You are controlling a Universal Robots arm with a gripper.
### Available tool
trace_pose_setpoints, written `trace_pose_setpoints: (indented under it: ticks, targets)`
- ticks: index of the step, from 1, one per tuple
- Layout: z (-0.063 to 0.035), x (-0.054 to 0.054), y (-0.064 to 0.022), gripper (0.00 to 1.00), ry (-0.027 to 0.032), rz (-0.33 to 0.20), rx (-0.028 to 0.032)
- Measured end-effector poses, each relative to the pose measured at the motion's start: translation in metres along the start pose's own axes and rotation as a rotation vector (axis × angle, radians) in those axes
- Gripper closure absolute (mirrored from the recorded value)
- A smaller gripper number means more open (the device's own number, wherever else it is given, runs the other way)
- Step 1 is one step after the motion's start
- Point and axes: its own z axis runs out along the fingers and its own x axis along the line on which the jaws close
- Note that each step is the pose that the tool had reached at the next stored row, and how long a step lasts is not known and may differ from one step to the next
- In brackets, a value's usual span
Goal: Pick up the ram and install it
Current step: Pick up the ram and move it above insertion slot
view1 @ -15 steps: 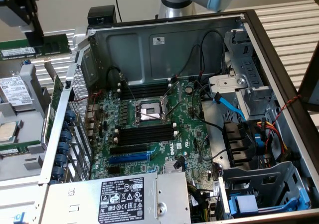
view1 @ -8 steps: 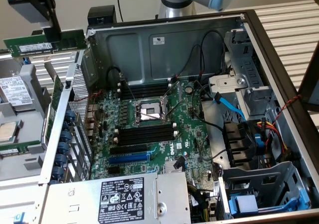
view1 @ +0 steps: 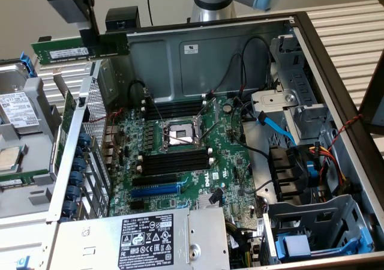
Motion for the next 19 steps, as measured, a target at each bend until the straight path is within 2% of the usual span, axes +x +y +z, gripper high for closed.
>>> trace_pose_setpoints:
  ticks: [13, 14, 17, 19]
  targets:
    - [0.0004, -0.003, -0.0591, 0.88, -0.0010, 0.000, -0.0021]
    - [0.0006, -0.003, -0.0751, 0.88, -0.0010, 0.000, -0.0045]
    - [0.0006, -0.003, -0.0820, 0.88, -0.0010, 0.000, -0.0061]
    - [0.0009, -0.003, -0.0874, 0.88, 0.0027, 0.000, -0.0079]
